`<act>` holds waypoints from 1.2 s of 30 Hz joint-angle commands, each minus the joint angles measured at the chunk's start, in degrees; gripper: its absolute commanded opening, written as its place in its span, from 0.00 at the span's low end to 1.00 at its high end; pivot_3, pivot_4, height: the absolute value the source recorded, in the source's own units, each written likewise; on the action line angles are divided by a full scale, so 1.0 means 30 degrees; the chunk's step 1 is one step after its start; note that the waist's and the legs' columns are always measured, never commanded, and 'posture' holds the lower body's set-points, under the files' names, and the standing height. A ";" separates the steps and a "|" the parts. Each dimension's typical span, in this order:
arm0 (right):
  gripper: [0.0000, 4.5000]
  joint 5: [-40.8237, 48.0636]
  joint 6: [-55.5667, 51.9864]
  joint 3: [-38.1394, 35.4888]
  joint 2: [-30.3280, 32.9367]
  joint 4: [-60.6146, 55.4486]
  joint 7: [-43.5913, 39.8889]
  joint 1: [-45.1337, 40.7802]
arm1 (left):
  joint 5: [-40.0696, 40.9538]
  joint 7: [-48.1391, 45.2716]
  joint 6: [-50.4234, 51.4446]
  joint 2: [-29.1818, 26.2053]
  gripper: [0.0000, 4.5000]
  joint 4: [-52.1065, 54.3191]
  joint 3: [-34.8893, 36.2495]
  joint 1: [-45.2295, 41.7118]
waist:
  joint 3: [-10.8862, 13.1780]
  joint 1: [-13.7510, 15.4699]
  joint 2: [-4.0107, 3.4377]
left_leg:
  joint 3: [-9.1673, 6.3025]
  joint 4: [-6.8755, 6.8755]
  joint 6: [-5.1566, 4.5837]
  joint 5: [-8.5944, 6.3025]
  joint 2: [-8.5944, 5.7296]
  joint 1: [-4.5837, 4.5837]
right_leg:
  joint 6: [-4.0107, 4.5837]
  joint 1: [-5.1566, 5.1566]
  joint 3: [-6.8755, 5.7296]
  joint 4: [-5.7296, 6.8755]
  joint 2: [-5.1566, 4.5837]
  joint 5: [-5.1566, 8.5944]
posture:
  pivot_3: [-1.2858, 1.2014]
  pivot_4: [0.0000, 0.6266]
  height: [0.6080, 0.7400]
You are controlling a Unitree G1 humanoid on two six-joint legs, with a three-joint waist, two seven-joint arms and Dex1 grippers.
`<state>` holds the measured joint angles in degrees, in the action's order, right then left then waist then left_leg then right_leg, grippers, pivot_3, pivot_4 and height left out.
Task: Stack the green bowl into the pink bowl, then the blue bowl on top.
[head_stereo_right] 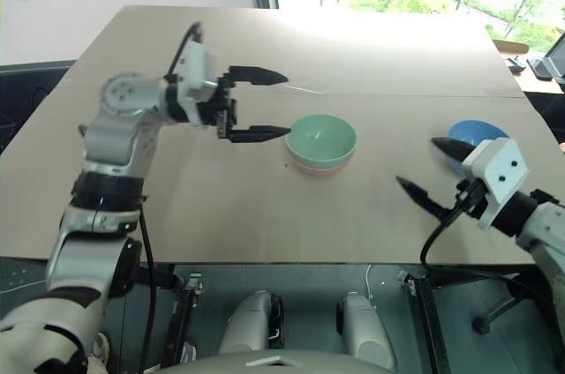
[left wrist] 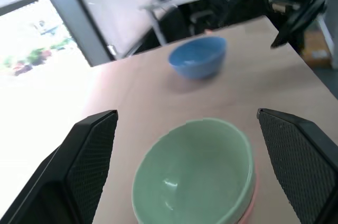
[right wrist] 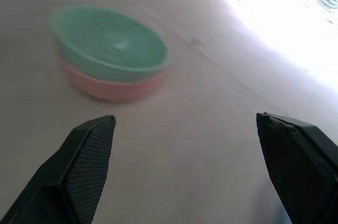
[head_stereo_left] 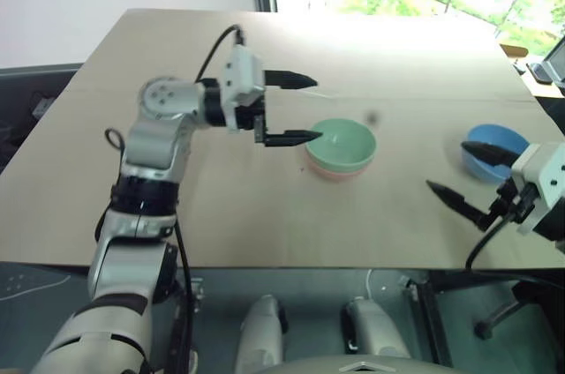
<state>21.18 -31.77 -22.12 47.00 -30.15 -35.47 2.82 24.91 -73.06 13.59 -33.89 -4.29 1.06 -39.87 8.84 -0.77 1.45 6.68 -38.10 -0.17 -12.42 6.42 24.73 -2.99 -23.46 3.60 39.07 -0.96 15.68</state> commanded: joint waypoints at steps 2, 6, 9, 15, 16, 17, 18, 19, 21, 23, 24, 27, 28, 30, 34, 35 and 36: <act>1.00 -0.1669 -0.1726 0.1506 0.0778 0.3860 0.1209 -0.2807 | 0.2970 -0.0771 0.2290 -0.1314 0.99 0.2419 0.1755 0.2159 | 0.0001 0.0011 -0.0001 | -0.0003 0.0001 0.0002 0.0000 0.0005 -0.0003 | 0.0003 -0.0003 -0.0006 0.0015 0.0003 0.0002 | 0.52 0.24 1.00; 1.00 -0.2736 -0.2090 0.3666 0.0980 0.7415 0.0850 -0.5156 | 0.4313 -0.0433 0.3328 -0.1787 0.99 0.3638 0.2591 0.3653 | 0.0001 0.0011 -0.0004 | -0.0006 0.0001 -0.0002 -0.0002 0.0009 0.0002 | 0.0007 -0.0003 -0.0017 0.0006 0.0002 0.0002 | 0.52 0.24 1.00; 0.88 -0.2928 -0.2179 0.4536 0.0910 0.8939 0.0353 -0.6310 | 0.4937 -0.0376 0.3969 -0.2269 1.00 0.4698 0.2808 0.4551 | 0.0004 0.0053 -0.0010 | -0.0001 0.0006 -0.0005 -0.0004 0.0006 0.0009 | 0.0007 -0.0011 -0.0011 0.0003 0.0001 0.0003 | 0.52 0.24 1.00; 0.32 -0.3244 -0.2187 0.5208 0.0726 1.0383 0.0020 -0.7442 | 0.5036 0.1605 0.3969 -0.1847 1.00 0.5872 0.3237 0.5155 | 0.0003 0.0051 -0.0009 | -0.0002 0.0014 -0.0007 -0.0005 0.0004 0.0012 | 0.0006 -0.0008 -0.0012 -0.0014 -0.0001 0.0001 | 0.52 0.24 1.00; 0.19 -0.3256 -0.2170 0.5236 0.0714 1.0429 -0.0027 -0.7524 | 0.5178 0.1658 0.4099 -0.1904 1.00 0.6016 0.3260 0.5267 | 0.0004 0.0045 -0.0010 | -0.0002 0.0014 -0.0007 -0.0005 0.0004 0.0012 | 0.0006 -0.0008 -0.0011 -0.0015 0.0000 0.0001 | 0.52 0.24 1.00; 0.15 -0.3269 -0.2155 0.5254 0.0713 1.0447 -0.0067 -0.7575 | 0.5300 0.1729 0.4200 -0.1934 1.00 0.6134 0.3288 0.5359 | 0.0004 0.0038 -0.0010 | 0.0000 0.0015 -0.0007 -0.0006 0.0004 0.0012 | 0.0006 -0.0010 -0.0011 -0.0015 -0.0001 0.0001 | 0.52 0.24 1.00; 0.03 -0.3380 -0.2108 0.5302 0.0712 1.0464 -0.0014 -0.7630 | 0.5390 0.1701 0.4295 -0.2038 1.00 0.6231 0.3273 0.5480 | 0.0004 0.0034 -0.0010 | 0.0000 0.0020 -0.0007 -0.0006 0.0005 0.0012 | 0.0006 -0.0012 -0.0010 -0.0015 0.0000 0.0001 | 0.52 0.24 1.00; 0.00 -0.3539 -0.1897 0.5412 0.0760 1.0391 -0.0035 -0.7652 | 0.5490 0.1652 0.4384 -0.2148 1.00 0.6309 0.3255 0.5594 | 0.0005 0.0031 -0.0012 | 0.0000 0.0024 -0.0007 -0.0006 0.0006 0.0011 | 0.0006 -0.0012 -0.0010 -0.0016 0.0001 0.0001 | 0.52 0.24 1.00; 0.00 -0.3406 -0.1541 0.5381 0.0746 0.9813 -0.0374 -0.7665 | 0.5627 0.1631 0.4429 -0.2255 1.00 0.6420 0.3278 0.5756 | 0.0006 0.0023 -0.0014 | 0.0003 0.0026 -0.0006 -0.0006 0.0006 0.0011 | 0.0006 -0.0014 -0.0009 -0.0018 0.0001 0.0001 | 0.52 0.24 1.00; 0.00 -0.2771 -0.0880 0.5172 0.0586 0.8650 -0.1171 -0.7646 | 0.5691 0.1603 0.4385 -0.2326 1.00 0.6375 0.3324 0.5839 | 0.0006 0.0026 -0.0015 | 0.0007 0.0027 -0.0006 -0.0006 0.0006 0.0008 | 0.0006 -0.0014 -0.0008 -0.0018 0.0000 0.0001 | 0.52 0.24 1.00; 0.00 -0.2054 -0.0433 0.5125 0.0444 0.7474 -0.1991 -0.7581 | 0.5645 0.1511 0.4288 -0.2383 1.00 0.6218 0.3351 0.5883 | 0.0007 0.0006 -0.0016 | 0.0007 0.0027 -0.0006 -0.0006 0.0006 0.0008 | 0.0006 -0.0015 -0.0008 -0.0018 0.0000 0.0001 | 0.52 0.24 1.00; 0.00 0.0008 -0.0840 0.5411 -0.0149 0.4168 -0.3391 -0.7901 | 0.5374 0.1324 0.4022 -0.2514 1.00 0.5867 0.3321 0.6016 | 0.0012 -0.0057 -0.0027 | 0.0008 0.0043 -0.0006 -0.0006 0.0012 0.0006 | 0.0006 -0.0026 -0.0003 -0.0017 0.0009 0.0001 | 0.52 0.24 1.00; 0.00 0.0595 -0.1374 0.5695 -0.0430 0.3219 -0.3504 -0.8292 | 0.5304 0.1285 0.3959 -0.2547 1.00 0.5785 0.3322 0.6095 | 0.0012 -0.0056 -0.0027 | 0.0007 0.0058 -0.0006 -0.0006 0.0018 0.0004 | 0.0006 -0.0030 -0.0003 -0.0017 0.0015 0.0001 | 0.52 0.24 1.00; 0.00 0.1628 -0.2259 0.6360 -0.1230 0.1676 -0.3469 -0.9319 | 0.5093 0.1280 0.3783 -0.2586 1.00 0.5704 0.3247 0.6329 | 0.0014 -0.0068 -0.0032 | 0.0009 0.0059 -0.0005 -0.0006 0.0028 0.0002 | 0.0006 -0.0034 -0.0005 -0.0016 0.0020 0.0001 | 0.52 0.24 1.00; 0.00 0.2448 -0.3035 0.8182 -0.2881 0.0491 -0.3382 -1.1701 | 0.4947 0.1683 0.3629 -0.2415 1.00 0.6090 0.3034 0.6792 | 0.0015 0.0067 -0.0025 | 0.0021 0.0056 -0.0004 -0.0007 0.0027 0.0011 | 0.0008 -0.0035 -0.0009 -0.0027 0.0009 0.0001 | 0.52 0.24 1.00; 0.00 0.2537 -0.3230 0.8608 -0.3214 0.0664 -0.3425 -1.2238 | 0.4975 0.1818 0.3669 -0.2338 1.00 0.6231 0.3001 0.6848 | 0.0013 0.0097 -0.0022 | 0.0016 0.0053 -0.0005 -0.0007 0.0025 0.0019 | 0.0010 -0.0035 -0.0019 -0.0029 0.0006 0.0002 | 0.52 0.24 1.00; 0.00 0.2576 -0.3405 0.9024 -0.3395 0.0910 -0.3602 -1.2618 | 0.4978 0.1909 0.3656 -0.2297 1.00 0.6374 0.2977 0.6945 | 0.0013 0.0134 -0.0022 | 0.0015 0.0049 -0.0005 -0.0008 0.0025 0.0019 | 0.0012 -0.0035 -0.0024 -0.0033 0.0001 0.0002 | 0.52 0.24 1.00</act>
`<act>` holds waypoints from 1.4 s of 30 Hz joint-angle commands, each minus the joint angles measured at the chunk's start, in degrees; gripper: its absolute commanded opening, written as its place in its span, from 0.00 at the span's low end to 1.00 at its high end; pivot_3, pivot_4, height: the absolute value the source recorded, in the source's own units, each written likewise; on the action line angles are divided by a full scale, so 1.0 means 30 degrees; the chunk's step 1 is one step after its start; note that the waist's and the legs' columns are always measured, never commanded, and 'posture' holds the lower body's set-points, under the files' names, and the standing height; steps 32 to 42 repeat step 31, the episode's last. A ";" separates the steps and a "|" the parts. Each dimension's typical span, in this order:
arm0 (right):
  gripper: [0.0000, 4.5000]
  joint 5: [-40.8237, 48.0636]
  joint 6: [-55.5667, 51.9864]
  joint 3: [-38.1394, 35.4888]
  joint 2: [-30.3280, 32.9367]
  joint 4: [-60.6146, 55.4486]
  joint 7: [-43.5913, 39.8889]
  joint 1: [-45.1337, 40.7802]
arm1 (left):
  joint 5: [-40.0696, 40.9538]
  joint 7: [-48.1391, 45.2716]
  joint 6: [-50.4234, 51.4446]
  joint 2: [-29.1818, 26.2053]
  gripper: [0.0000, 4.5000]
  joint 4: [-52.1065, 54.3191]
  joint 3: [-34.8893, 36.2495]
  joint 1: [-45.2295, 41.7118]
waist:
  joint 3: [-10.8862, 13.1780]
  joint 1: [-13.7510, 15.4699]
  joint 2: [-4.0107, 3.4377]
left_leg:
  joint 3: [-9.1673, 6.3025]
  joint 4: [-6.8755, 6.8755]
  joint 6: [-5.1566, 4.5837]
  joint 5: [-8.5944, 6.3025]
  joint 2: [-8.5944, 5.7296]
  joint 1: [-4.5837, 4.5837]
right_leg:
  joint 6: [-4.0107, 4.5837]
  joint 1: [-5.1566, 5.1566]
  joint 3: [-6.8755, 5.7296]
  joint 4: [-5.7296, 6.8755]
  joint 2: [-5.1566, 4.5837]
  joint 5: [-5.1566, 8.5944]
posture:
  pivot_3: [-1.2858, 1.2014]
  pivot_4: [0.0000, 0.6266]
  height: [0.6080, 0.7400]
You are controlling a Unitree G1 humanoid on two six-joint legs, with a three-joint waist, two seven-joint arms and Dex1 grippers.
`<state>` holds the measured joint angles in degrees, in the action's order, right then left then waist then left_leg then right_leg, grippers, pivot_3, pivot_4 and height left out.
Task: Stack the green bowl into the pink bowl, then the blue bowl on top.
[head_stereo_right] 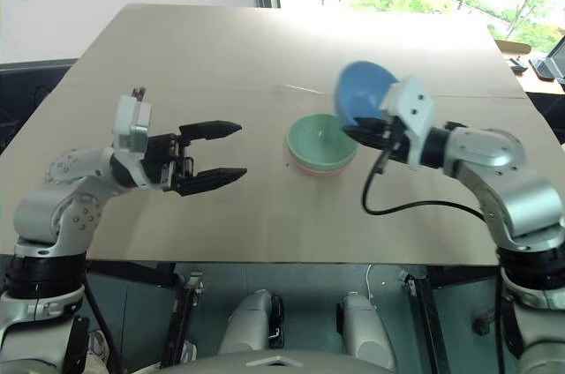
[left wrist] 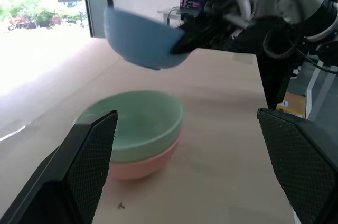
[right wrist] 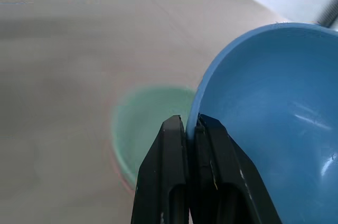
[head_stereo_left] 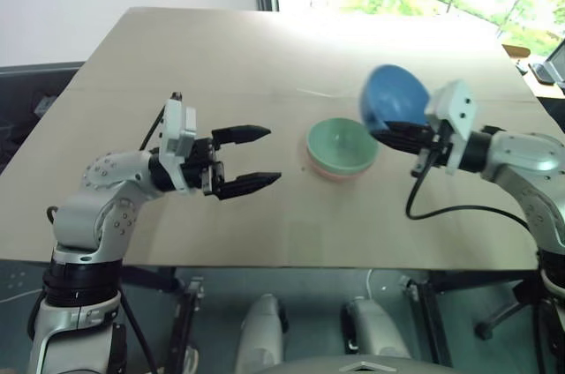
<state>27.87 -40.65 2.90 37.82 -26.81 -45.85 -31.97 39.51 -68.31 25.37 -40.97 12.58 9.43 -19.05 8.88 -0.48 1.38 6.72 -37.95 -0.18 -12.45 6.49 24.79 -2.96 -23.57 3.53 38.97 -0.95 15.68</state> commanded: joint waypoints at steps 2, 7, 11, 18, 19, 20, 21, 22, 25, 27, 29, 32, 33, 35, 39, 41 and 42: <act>0.00 0.0167 -0.0482 0.1272 -0.0486 0.0257 -0.0377 -0.1380 | 0.0087 0.0450 -0.0317 0.0106 1.00 0.0915 0.0133 0.0100 | -0.0001 0.0106 0.0002 | -0.0001 -0.0003 -0.0002 -0.0001 -0.0003 0.0006 | 0.0002 0.0000 -0.0004 -0.0001 -0.0005 -0.0001 | 0.52 0.24 1.00; 0.40 -0.1999 0.1491 0.2169 -0.0529 0.1711 0.0032 -0.1179 | -0.0064 0.1518 -0.0344 0.0003 1.00 0.1568 0.0602 0.0734 | -0.0002 0.0100 0.0003 | 0.0006 -0.0002 -0.0006 -0.0003 -0.0004 0.0011 | 0.0004 -0.0011 -0.0001 0.0000 -0.0004 0.0000 | 0.52 0.24 1.00; 0.46 -0.1827 0.2901 0.0193 -0.0683 0.1271 0.0611 0.0252 | -0.0461 0.3123 -0.0148 0.0047 1.00 0.2435 0.0861 0.1810 | -0.0002 0.0058 0.0003 | 0.0007 0.0017 -0.0005 -0.0003 -0.0002 0.0012 | 0.0004 -0.0020 0.0003 -0.0005 -0.0002 0.0000 | 0.52 0.24 1.00; 0.46 -0.0473 0.3948 -0.3442 0.1064 0.0349 -0.0861 0.4234 | -0.0890 0.4789 0.0159 -0.0216 1.00 0.3555 0.1382 0.3784 | -0.0003 0.0077 0.0005 | 0.0012 0.0032 -0.0005 -0.0004 -0.0010 -0.0006 | 0.0002 -0.0006 0.0005 -0.0015 -0.0012 0.0000 | 0.52 0.24 1.00; 0.46 -0.0281 0.3920 -0.4044 0.1439 0.0366 -0.1167 0.4848 | -0.0876 0.4783 0.0134 -0.0322 1.00 0.3619 0.1571 0.4069 | -0.0003 0.0071 0.0005 | 0.0011 0.0035 -0.0005 -0.0003 -0.0009 -0.0012 | 0.0003 -0.0004 0.0006 -0.0011 -0.0011 0.0000 | 0.52 0.24 1.00; 0.46 -0.0160 0.4040 -0.4762 0.1884 0.0496 -0.1536 0.5613 | -0.0962 0.4699 0.0046 -0.0478 1.00 0.3661 0.1772 0.4462 | -0.0003 0.0072 0.0006 | 0.0007 0.0039 -0.0005 -0.0004 -0.0008 -0.0011 | 0.0003 -0.0003 0.0004 -0.0013 -0.0009 0.0000 | 0.52 0.24 1.00; 0.46 -0.0049 0.4142 -0.5416 0.2314 0.0672 -0.1861 0.6340 | -0.1039 0.4639 -0.0023 -0.0611 1.00 0.3681 0.1948 0.4821 | -0.0003 0.0054 0.0006 | 0.0007 0.0047 -0.0005 -0.0004 -0.0008 -0.0013 | 0.0003 -0.0001 0.0004 -0.0018 -0.0011 0.0001 | 0.52 0.24 1.00; 0.46 0.0081 0.4356 -0.6121 0.2854 0.0923 -0.2552 0.7205 | -0.1124 0.4553 -0.0103 -0.0757 1.00 0.3667 0.2157 0.5219 | -0.0004 0.0073 0.0006 | 0.0010 0.0049 -0.0005 -0.0004 -0.0009 -0.0011 | 0.0004 -0.0003 0.0006 -0.0022 -0.0012 0.0001 | 0.52 0.24 1.00; 0.46 0.0794 0.4392 -0.8218 0.3896 0.1699 -0.3790 0.9107 | -0.0858 0.4608 0.0109 -0.1089 1.00 0.3622 0.2921 0.5986 | -0.0004 0.0037 0.0007 | 0.0015 0.0064 -0.0006 -0.0005 -0.0017 -0.0014 | 0.0005 -0.0003 0.0010 -0.0037 -0.0021 0.0002 | 0.52 0.24 1.00; 0.46 0.0850 0.4692 -0.9131 0.4419 0.1944 -0.4370 0.9954 | -0.0706 0.4476 0.0186 -0.1362 1.00 0.3625 0.3433 0.6379 | -0.0004 -0.0021 0.0005 | 0.0012 0.0064 -0.0006 -0.0004 -0.0016 -0.0030 | 0.0004 0.0005 0.0009 -0.0029 -0.0020 0.0002 | 0.52 0.24 1.00; 0.46 0.0972 0.4596 -0.9754 0.4781 0.2090 -0.4653 1.0503 | -0.0872 0.4173 -0.0028 -0.1665 1.00 0.3532 0.3828 0.6777 | -0.0005 -0.0094 0.0004 | 0.0008 0.0066 -0.0005 -0.0005 -0.0014 -0.0042 | 0.0004 0.0008 0.0010 -0.0024 -0.0017 0.0002 | 0.52 0.24 1.00; 0.46 0.1245 0.4399 -1.0066 0.4949 0.2034 -0.4787 1.0702 | -0.0775 0.3945 -0.0027 -0.1915 1.00 0.3433 0.4226 0.7023 | -0.0005 -0.0122 0.0005 | 0.0009 0.0069 -0.0005 -0.0004 -0.0012 -0.0049 | 0.0005 0.0009 0.0012 -0.0025 -0.0016 0.0003 | 0.52 0.24 1.00; 0.46 0.1245 0.4399 -1.0066 0.4949 0.2034 -0.4787 1.0702 | -0.0775 0.3945 -0.0027 -0.1915 1.00 0.3433 0.4226 0.7023 | -0.0005 -0.0122 0.0005 | 0.0009 0.0069 -0.0005 -0.0004 -0.0012 -0.0049 | 0.0005 0.0009 0.0012 -0.0025 -0.0016 0.0003 | 0.52 0.24 1.00; 0.46 0.1245 0.4399 -1.0066 0.4949 0.2034 -0.4787 1.0702 | -0.0775 0.3945 -0.0027 -0.1915 1.00 0.3433 0.4226 0.7023 | -0.0005 -0.0122 0.0005 | 0.0009 0.0069 -0.0005 -0.0004 -0.0012 -0.0049 | 0.0005 0.0009 0.0012 -0.0025 -0.0016 0.0003 | 0.52 0.24 1.00; 0.46 0.1245 0.4399 -1.0066 0.4949 0.2034 -0.4787 1.0702 | -0.0775 0.3945 -0.0027 -0.1915 1.00 0.3433 0.4226 0.7023 | -0.0005 -0.0122 0.0005 | 0.0009 0.0069 -0.0005 -0.0004 -0.0012 -0.0049 | 0.0005 0.0009 0.0012 -0.0025 -0.0016 0.0003 | 0.52 0.24 1.00; 0.46 0.1245 0.4399 -1.0066 0.4949 0.2034 -0.4787 1.0702 | -0.0775 0.3945 -0.0027 -0.1915 1.00 0.3433 0.4226 0.7023 | -0.0005 -0.0122 0.0005 | 0.0009 0.0069 -0.0005 -0.0004 -0.0012 -0.0049 | 0.0005 0.0009 0.0012 -0.0025 -0.0016 0.0003 | 0.52 0.24 1.00; 0.46 0.1245 0.4399 -1.0066 0.4949 0.2034 -0.4787 1.0702 | -0.0775 0.3945 -0.0027 -0.1915 1.00 0.3433 0.4226 0.7023 | -0.0005 -0.0122 0.0005 | 0.0009 0.0069 -0.0005 -0.0004 -0.0012 -0.0049 | 0.0005 0.0009 0.0012 -0.0025 -0.0016 0.0003 | 0.52 0.24 1.00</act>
